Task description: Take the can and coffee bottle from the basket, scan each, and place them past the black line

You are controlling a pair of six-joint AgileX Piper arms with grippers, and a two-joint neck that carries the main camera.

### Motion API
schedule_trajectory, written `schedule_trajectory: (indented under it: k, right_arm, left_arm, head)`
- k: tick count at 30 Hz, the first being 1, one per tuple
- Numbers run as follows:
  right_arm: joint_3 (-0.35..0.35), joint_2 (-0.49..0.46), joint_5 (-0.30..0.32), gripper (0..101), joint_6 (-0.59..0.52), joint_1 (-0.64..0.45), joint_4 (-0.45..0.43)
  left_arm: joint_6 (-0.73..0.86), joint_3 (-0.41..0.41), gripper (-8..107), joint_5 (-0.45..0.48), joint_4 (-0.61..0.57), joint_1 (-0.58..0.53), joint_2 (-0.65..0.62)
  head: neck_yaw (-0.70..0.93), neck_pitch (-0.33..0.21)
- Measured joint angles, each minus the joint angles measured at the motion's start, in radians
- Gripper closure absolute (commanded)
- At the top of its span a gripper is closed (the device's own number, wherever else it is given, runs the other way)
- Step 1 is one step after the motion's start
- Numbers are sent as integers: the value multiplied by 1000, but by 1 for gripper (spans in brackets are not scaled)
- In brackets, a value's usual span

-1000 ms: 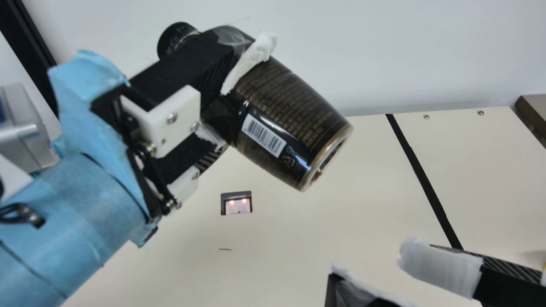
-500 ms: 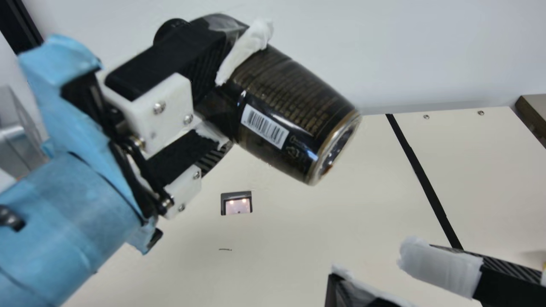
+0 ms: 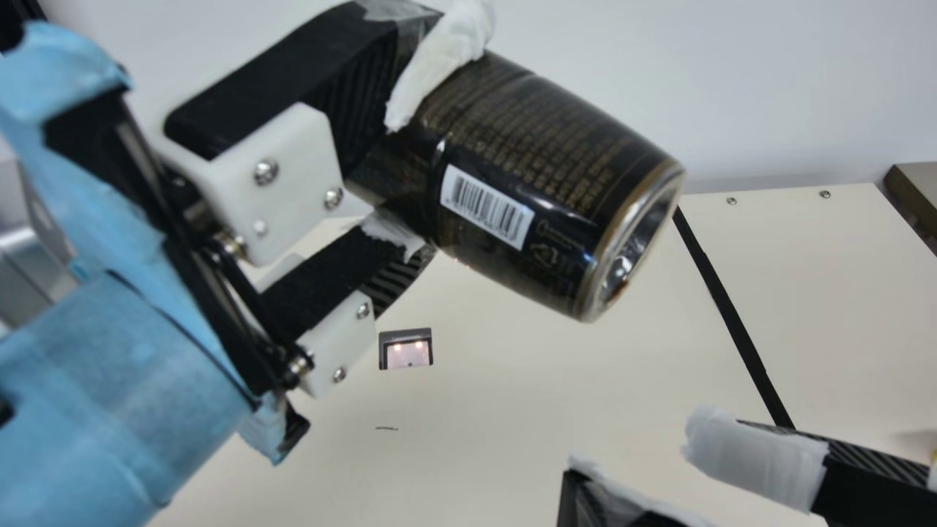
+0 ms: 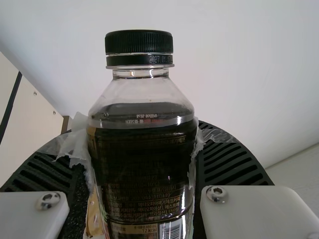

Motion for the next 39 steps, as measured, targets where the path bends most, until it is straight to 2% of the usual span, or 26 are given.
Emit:
schedule_trajectory:
  k: [18, 33, 39]
  right_arm:
    - [0, 0, 0, 0, 0, 0, 0]
    - [0, 0, 0, 0, 0, 0, 0]
    - [1, 1, 0, 0, -1, 0, 1]
  left_arm:
    - [38, 18, 89, -15, -7, 22, -5]
    - [250, 154, 89, 55, -148, 289, -115]
    - [269, 205, 89, 92, -204, 362, -146]
  head:
    - [0, 0]
    - [0, 5]
    - [0, 0]
